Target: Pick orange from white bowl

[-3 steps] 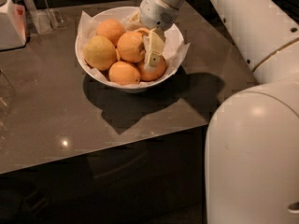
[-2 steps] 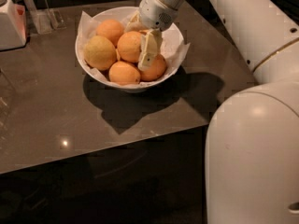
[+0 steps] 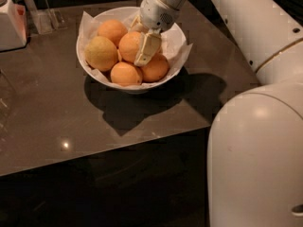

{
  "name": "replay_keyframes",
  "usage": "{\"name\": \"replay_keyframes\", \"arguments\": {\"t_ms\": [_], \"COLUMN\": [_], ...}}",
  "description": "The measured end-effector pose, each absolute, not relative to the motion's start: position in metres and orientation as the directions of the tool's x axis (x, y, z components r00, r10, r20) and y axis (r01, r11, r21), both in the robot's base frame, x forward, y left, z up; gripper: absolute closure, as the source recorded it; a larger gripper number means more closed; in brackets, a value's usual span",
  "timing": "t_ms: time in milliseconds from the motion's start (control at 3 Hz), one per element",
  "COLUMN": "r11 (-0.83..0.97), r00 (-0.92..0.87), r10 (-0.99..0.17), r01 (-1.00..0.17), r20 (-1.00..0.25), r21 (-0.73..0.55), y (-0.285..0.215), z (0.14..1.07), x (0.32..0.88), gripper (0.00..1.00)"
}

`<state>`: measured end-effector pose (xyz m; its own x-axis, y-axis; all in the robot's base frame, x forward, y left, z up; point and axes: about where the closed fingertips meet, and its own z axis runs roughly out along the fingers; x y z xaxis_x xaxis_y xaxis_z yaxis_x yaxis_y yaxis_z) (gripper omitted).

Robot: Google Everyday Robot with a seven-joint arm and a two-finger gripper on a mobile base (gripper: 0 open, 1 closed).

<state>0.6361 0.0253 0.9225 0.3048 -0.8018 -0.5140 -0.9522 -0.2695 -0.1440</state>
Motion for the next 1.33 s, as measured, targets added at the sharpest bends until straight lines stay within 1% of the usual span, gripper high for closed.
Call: {"name": "replay_keyframes", "arguments": {"t_ms": [333, 667, 1000, 1333], "r11": [-0.27, -0.254, -0.216, -0.193], "r00": [0.305, 0.328, 0.393, 0.416], "r10": [-0.802, -0.762, -0.683, -0.66], "r01": [-0.952, -0.945, -0.914, -0.899], "r20": [-0.514, -0.559, -0.616, -0.626], "r21": [-0.144, -0.207, -0.344, -0.394], "y": [0.025, 0.028, 0.022, 0.021], "z": [0.923, 0.936, 0.975, 0.989], "x": [0.636, 0.633, 0.601, 0.581], "gripper": [0.89, 1.0, 1.0, 1.0]}}
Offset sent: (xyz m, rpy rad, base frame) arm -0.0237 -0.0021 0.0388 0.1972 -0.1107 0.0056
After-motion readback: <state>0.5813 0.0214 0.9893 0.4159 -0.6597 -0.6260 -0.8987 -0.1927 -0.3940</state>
